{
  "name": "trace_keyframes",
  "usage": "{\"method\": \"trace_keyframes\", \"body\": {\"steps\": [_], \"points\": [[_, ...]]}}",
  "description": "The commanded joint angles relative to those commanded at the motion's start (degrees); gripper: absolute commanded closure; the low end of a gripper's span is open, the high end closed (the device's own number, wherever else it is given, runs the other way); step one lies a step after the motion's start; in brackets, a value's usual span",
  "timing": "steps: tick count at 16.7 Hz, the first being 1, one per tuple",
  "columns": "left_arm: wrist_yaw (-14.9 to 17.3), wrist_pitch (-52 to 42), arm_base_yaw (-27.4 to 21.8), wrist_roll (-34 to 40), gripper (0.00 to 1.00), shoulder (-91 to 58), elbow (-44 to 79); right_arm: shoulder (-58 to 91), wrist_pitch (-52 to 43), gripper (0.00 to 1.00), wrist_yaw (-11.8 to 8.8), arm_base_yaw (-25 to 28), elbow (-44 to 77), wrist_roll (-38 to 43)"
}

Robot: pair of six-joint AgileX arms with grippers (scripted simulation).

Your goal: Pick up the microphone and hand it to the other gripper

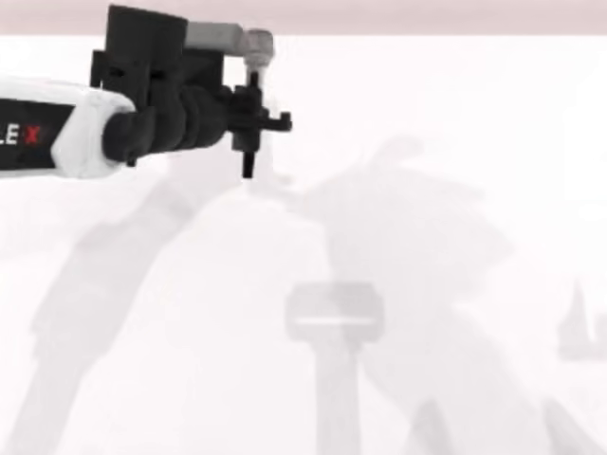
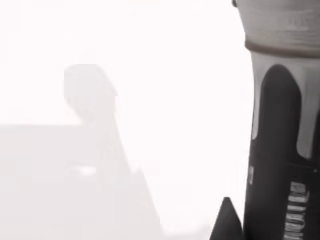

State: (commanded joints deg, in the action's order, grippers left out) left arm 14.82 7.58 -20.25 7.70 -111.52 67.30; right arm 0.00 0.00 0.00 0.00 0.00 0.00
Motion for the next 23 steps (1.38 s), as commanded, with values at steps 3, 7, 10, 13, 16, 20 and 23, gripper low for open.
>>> {"method": "trace_keyframes", "body": {"steps": [3,7,10,13,16,20,23], "points": [[4.9,15.6,0.5,-3.3,1.00,3.7,-4.5,0.0,0.0,0.00,0.0,0.0,0.0,0.0],[10.1,30.5,1.1,-7.0,1.00,8.7,-9.1,0.0,0.0,0.00,0.0,0.0,0.0,0.0],[12.2,35.5,1.4,-8.6,1.00,11.0,-10.8,0.0,0.0,0.00,0.0,0.0,0.0,0.0],[12.4,35.9,1.4,-8.7,1.00,11.2,-10.9,0.0,0.0,0.00,0.0,0.0,0.0,0.0],[12.0,35.8,0.9,-8.7,1.00,11.2,-10.8,0.0,0.0,0.00,0.0,0.0,0.0,0.0],[6.1,36.1,-4.6,-8.7,1.00,15.7,-14.2,0.0,0.0,0.00,0.0,0.0,0.0,0.0],[-1.0,36.3,-11.0,-8.6,1.00,20.9,-18.3,0.0,0.0,0.00,0.0,0.0,0.0,0.0]]}}
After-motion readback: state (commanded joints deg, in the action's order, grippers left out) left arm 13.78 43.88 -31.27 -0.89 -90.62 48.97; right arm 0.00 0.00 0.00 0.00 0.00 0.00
